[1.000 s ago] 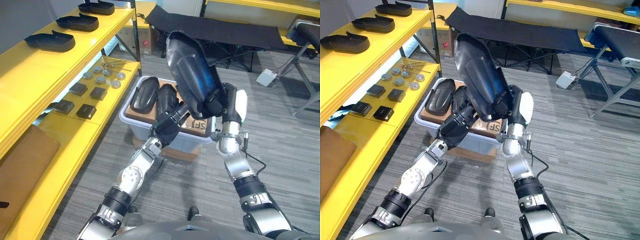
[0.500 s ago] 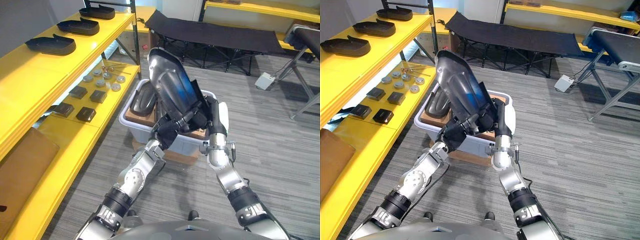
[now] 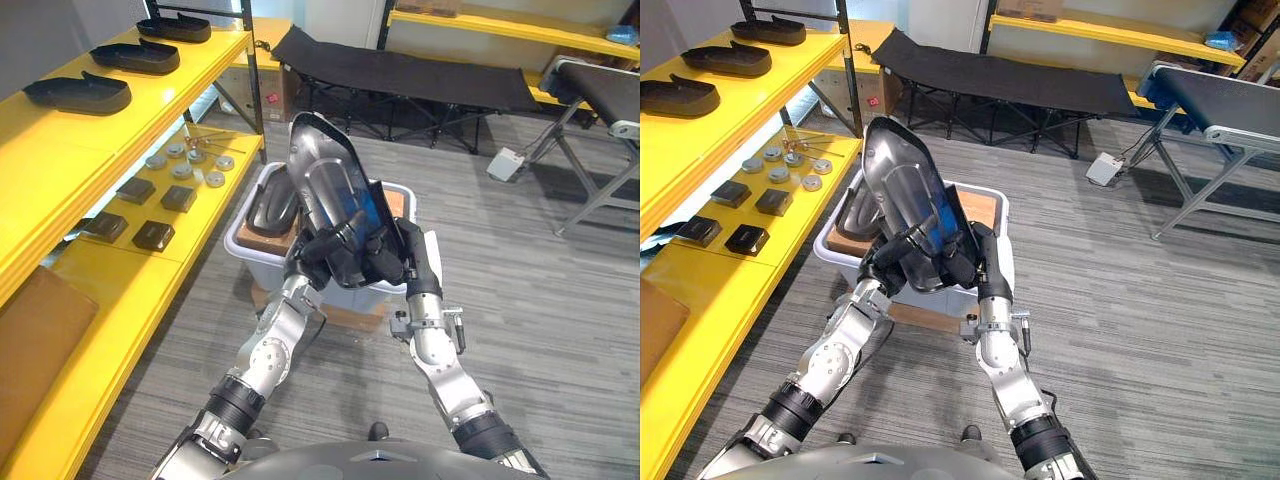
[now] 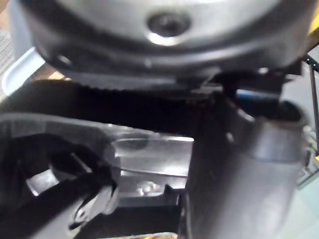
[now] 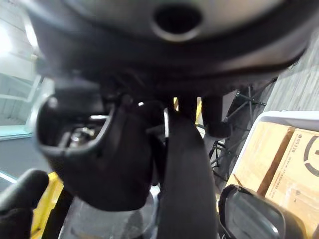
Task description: Walk over and take three plastic housings, then place them on the shelf
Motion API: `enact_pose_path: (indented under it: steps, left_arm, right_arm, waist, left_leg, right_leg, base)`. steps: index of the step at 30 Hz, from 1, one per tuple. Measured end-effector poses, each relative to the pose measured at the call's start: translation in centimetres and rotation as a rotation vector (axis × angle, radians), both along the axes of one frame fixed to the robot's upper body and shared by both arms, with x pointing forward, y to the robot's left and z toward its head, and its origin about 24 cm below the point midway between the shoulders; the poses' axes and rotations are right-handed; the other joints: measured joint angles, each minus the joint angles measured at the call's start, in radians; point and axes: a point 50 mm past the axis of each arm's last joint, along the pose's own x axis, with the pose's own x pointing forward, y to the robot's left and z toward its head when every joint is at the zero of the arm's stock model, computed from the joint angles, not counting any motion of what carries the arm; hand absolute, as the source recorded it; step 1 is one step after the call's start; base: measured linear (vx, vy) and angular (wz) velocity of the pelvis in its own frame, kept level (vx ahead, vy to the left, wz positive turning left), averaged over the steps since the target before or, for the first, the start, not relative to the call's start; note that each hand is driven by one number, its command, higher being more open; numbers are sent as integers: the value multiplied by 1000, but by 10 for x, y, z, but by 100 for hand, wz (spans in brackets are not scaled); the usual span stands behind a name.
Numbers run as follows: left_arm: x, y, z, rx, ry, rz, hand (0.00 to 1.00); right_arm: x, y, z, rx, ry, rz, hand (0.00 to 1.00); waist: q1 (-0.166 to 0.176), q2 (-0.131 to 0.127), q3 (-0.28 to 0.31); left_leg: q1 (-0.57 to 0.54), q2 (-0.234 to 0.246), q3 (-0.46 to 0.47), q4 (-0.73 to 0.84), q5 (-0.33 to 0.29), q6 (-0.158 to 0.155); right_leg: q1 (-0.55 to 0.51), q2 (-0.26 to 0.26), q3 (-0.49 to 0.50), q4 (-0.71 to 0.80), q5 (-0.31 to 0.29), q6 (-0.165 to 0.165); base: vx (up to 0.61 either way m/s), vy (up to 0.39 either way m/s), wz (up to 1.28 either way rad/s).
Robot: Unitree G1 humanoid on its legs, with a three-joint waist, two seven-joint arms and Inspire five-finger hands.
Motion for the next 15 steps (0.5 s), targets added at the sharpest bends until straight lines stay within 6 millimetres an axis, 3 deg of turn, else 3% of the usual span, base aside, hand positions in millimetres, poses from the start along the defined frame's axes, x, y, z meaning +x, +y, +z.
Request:
enact_pose_path:
  steps: [15]
  left_arm:
    - [0,9,-9,158,8,-65,0]
  right_arm:
    - [-13,3,-1,-26,-36,43,0]
  waist:
    - [-3,0,0]
  left_leg:
    - [1,0,2,1,0,0]
  right_leg:
    - [3,0,0,-1,0,0]
  base:
    - [0,0,0]
